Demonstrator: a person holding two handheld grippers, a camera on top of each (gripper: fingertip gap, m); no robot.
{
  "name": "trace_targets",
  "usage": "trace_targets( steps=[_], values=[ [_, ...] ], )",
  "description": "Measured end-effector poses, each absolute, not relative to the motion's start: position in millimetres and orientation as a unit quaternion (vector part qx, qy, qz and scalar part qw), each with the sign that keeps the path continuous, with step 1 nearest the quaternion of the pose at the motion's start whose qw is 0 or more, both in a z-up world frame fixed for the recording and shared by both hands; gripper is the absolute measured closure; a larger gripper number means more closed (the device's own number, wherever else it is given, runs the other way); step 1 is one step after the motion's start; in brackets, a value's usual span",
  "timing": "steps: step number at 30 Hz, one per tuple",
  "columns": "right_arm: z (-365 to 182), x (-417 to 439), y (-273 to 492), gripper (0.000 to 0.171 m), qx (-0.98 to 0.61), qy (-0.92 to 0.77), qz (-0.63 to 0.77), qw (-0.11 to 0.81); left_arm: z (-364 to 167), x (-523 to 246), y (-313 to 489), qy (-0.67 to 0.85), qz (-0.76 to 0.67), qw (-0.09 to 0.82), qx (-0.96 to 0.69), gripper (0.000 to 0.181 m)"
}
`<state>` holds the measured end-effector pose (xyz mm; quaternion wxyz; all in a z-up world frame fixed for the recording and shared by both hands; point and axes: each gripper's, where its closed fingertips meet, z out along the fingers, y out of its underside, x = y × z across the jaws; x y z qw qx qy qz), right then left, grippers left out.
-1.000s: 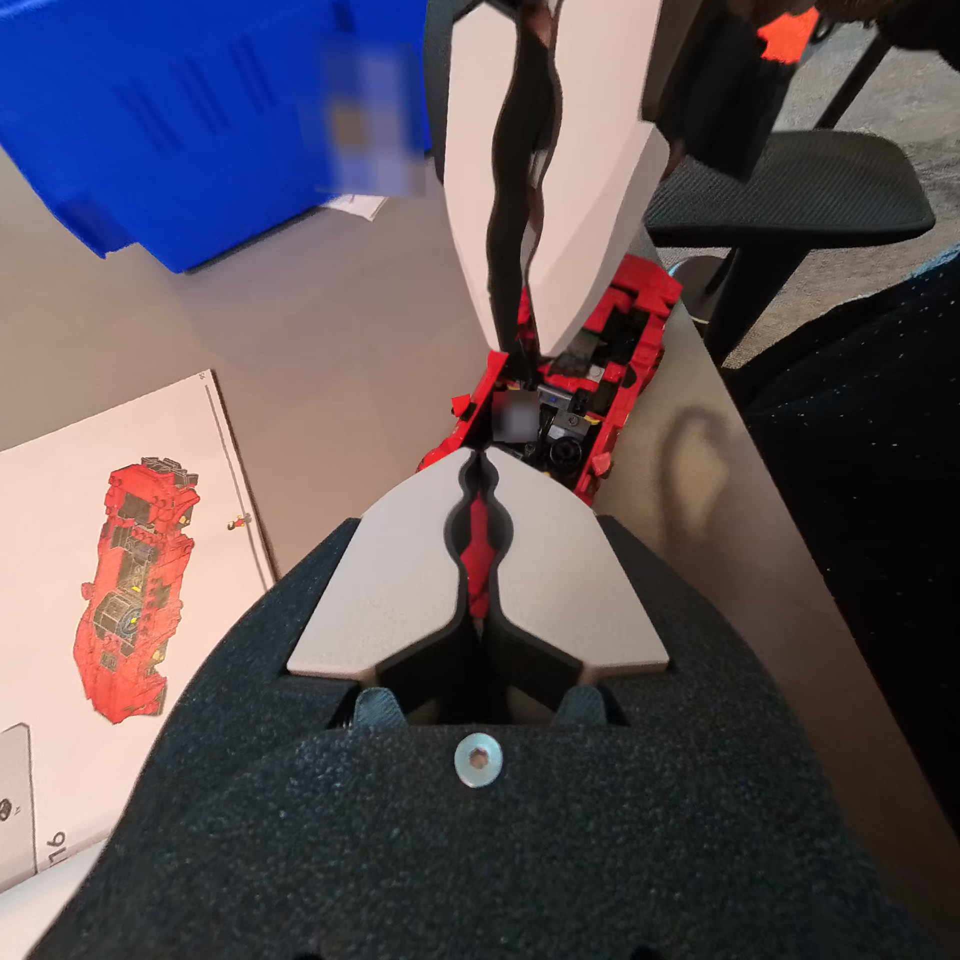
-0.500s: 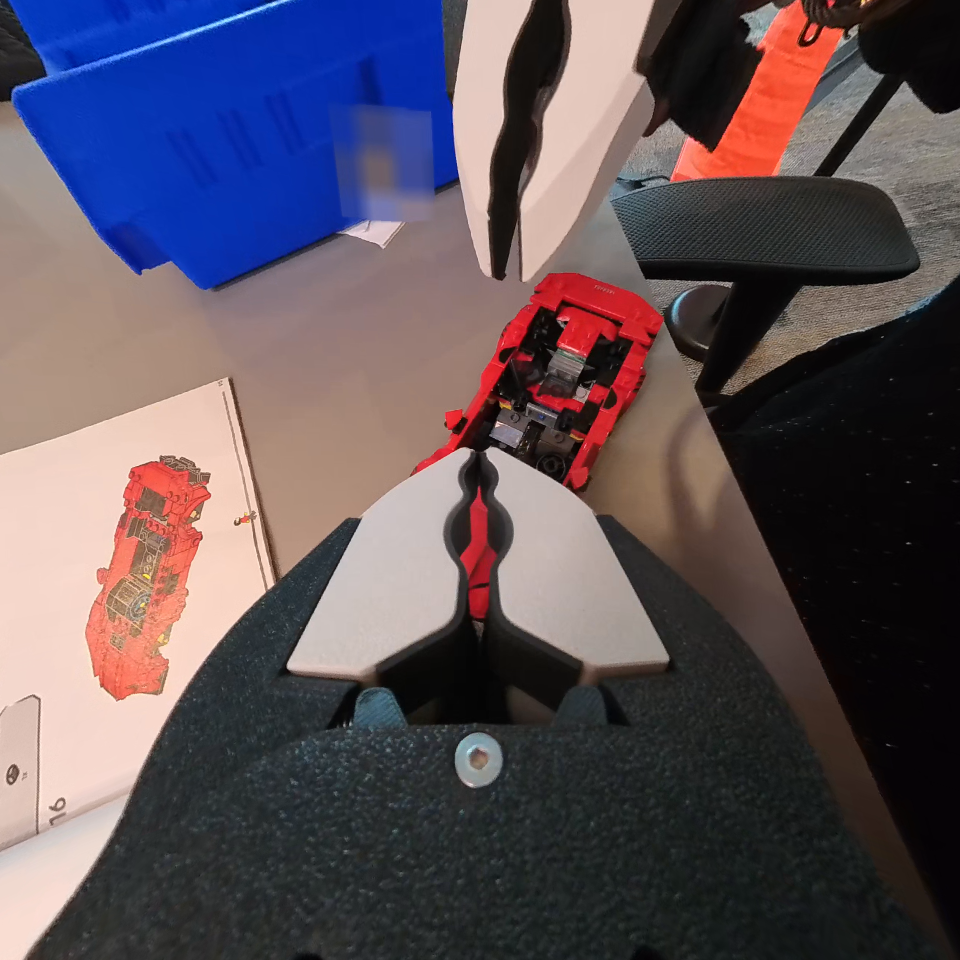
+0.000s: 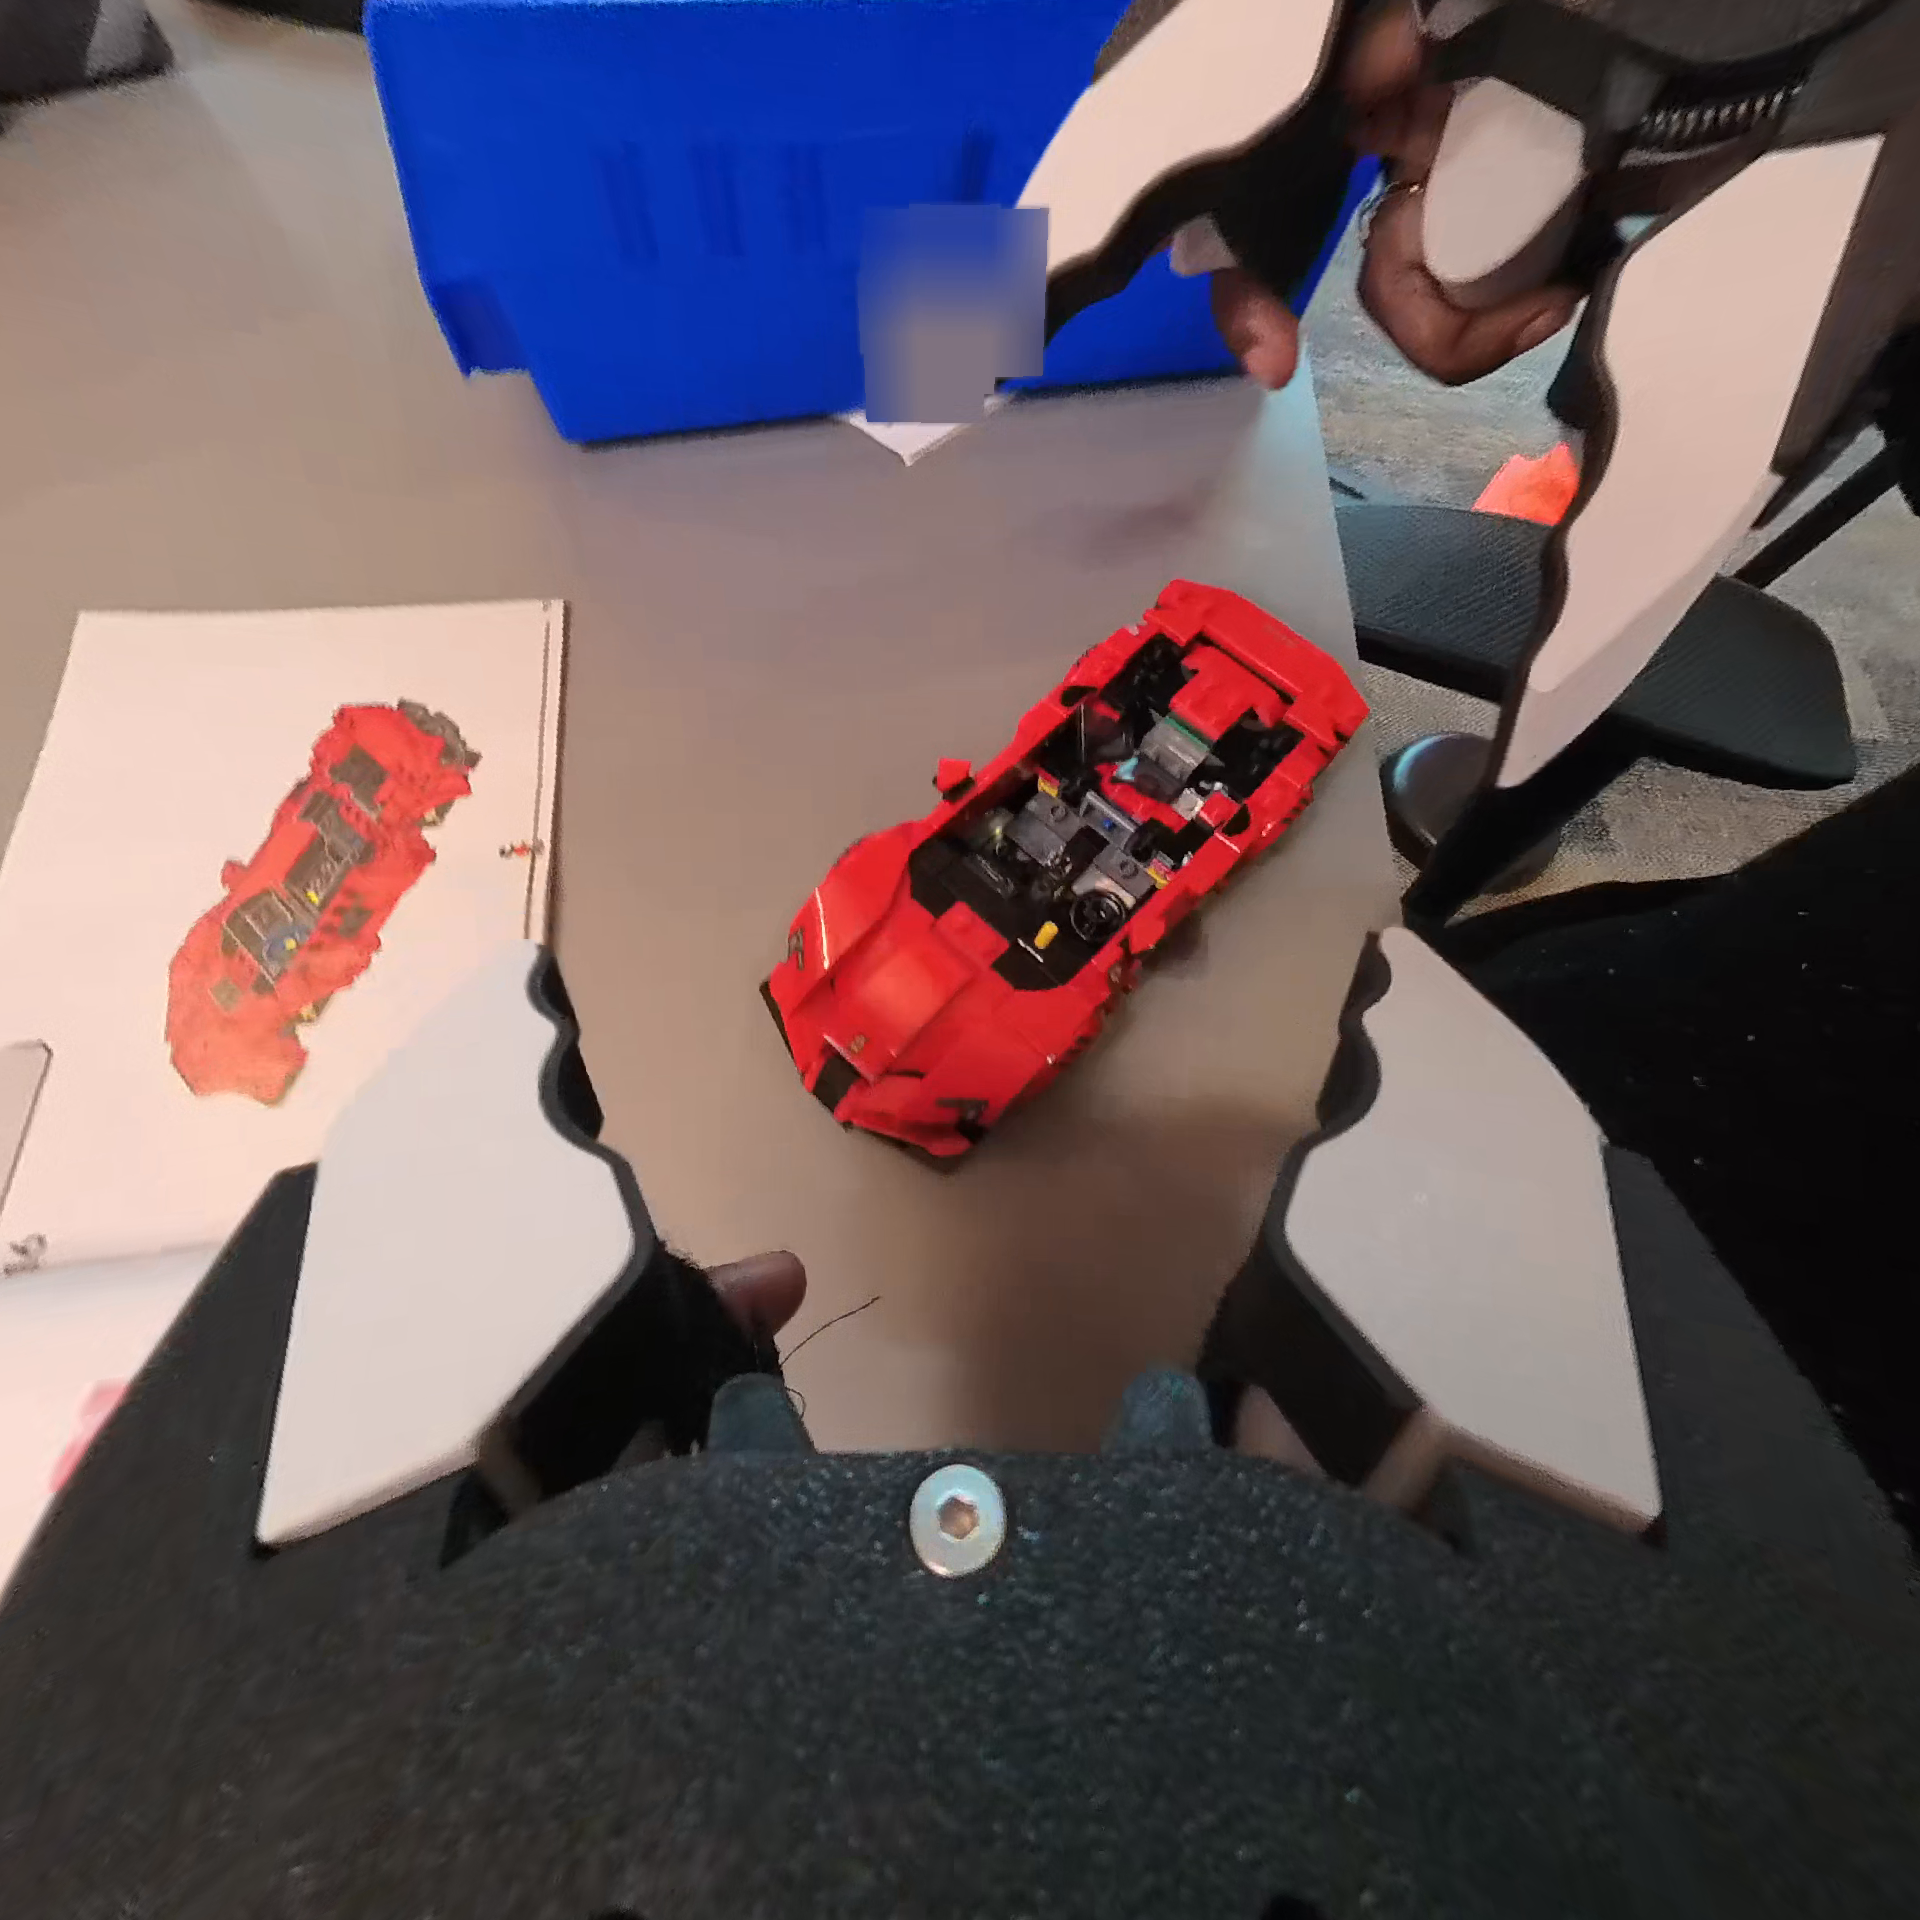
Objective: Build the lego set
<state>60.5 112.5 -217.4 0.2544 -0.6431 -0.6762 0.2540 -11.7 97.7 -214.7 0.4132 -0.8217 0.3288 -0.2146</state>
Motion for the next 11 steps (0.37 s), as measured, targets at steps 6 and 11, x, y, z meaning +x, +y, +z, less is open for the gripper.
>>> trace_targets(
  steps=[6,11],
  values=[
    [-256,86,98,0.061,-0.666,-0.691,0.212,0.184,-221,-12,78,0.289,-0.207,0.418,-0.836,0.066],
    [-265,80,104,0.094,-0.677,-0.666,0.207,0.232,-224,-6,64,0.279,-0.186,0.428,-0.839,0.105]
  ],
)
